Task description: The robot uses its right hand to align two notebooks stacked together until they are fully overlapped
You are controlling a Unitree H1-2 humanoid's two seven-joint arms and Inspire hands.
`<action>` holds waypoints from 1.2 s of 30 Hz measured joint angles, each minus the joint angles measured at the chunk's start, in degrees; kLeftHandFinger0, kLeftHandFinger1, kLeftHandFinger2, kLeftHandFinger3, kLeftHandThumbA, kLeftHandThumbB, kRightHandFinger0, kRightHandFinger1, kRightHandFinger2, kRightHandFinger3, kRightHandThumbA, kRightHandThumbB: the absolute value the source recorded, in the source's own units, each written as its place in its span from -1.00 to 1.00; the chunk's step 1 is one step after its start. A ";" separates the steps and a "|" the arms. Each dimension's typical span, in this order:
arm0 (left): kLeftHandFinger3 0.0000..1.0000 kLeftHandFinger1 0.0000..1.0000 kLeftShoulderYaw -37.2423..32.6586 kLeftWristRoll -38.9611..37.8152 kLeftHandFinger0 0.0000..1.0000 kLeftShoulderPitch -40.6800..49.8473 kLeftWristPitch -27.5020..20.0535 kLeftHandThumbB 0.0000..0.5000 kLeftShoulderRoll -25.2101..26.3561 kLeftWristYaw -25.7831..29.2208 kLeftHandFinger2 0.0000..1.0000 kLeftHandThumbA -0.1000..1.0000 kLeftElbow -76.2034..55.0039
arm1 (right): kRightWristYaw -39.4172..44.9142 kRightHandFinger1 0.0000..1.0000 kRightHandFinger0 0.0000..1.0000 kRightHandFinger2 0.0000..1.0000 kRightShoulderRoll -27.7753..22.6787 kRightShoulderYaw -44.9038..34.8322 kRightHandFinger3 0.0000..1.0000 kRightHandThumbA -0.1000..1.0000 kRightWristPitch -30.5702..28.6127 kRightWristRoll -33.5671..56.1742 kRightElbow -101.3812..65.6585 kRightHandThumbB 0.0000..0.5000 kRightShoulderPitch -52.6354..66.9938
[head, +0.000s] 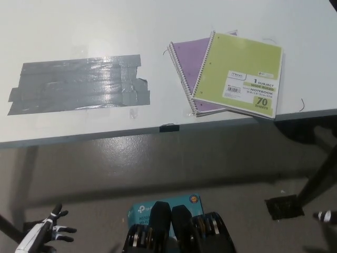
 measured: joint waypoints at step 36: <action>0.87 0.19 -0.32 0.87 -0.01 2.01 0.41 0.99 -0.60 -0.92 0.27 1.00 -2.12 | 9.11 1.00 1.00 1.00 10.82 0.19 1.00 1.00 8.88 -31.45 24.01 0.94 -54.88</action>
